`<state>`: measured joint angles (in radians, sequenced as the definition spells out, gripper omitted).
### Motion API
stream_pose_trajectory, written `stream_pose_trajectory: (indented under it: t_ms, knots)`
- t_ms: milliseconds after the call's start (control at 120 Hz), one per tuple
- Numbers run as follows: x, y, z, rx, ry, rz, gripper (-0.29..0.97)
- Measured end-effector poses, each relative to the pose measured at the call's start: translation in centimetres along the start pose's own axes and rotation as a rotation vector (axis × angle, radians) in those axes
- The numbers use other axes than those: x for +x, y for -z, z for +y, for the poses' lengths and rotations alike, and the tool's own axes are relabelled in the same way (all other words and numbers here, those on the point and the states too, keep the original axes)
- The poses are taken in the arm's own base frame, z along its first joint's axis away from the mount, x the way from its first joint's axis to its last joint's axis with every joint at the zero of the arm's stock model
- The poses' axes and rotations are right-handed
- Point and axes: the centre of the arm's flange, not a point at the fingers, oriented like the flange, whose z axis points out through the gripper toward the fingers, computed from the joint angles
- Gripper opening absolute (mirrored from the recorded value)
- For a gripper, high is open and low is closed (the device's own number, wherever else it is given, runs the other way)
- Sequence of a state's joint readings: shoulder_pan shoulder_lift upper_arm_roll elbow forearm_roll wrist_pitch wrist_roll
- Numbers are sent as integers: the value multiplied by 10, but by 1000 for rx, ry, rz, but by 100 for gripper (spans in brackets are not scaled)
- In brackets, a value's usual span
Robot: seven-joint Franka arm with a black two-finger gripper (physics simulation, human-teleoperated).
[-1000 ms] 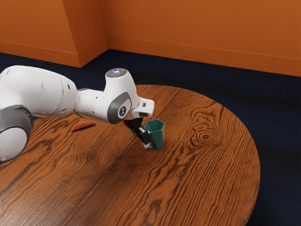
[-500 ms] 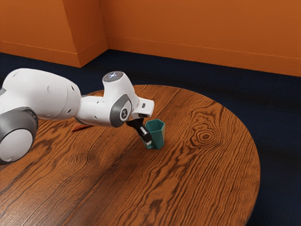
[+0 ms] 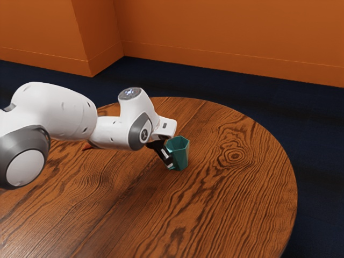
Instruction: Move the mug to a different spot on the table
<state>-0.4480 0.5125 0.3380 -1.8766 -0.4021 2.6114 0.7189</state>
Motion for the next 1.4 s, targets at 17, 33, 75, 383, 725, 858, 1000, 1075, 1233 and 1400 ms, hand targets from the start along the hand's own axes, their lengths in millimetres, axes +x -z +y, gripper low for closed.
stream_pose_trajectory:
  t_ms: [17, 33, 75, 383, 725, 858, 1000, 1075, 1233, 1400]
  knots:
    - [0, 0, 0, 1, 0, 2, 19]
    - [0, 0, 0, 1, -1, 4, 19]
    - [1, 0, 0, 3, -2, 8, 17]
    - [13, 21, 1, 20, -23, 59, 11]
    - [-59, 56, 21, -49, 28, 36, 9]
    - [-86, 62, 27, -64, 48, 30, 8]
    - [-117, 63, 29, -74, 76, 17, 9]
    - [-132, 63, 28, -75, 93, 11, 9]
    - [-158, 64, 8, -56, 150, 6, 9]
    - [-166, 60, 6, -49, 162, 2, 8]
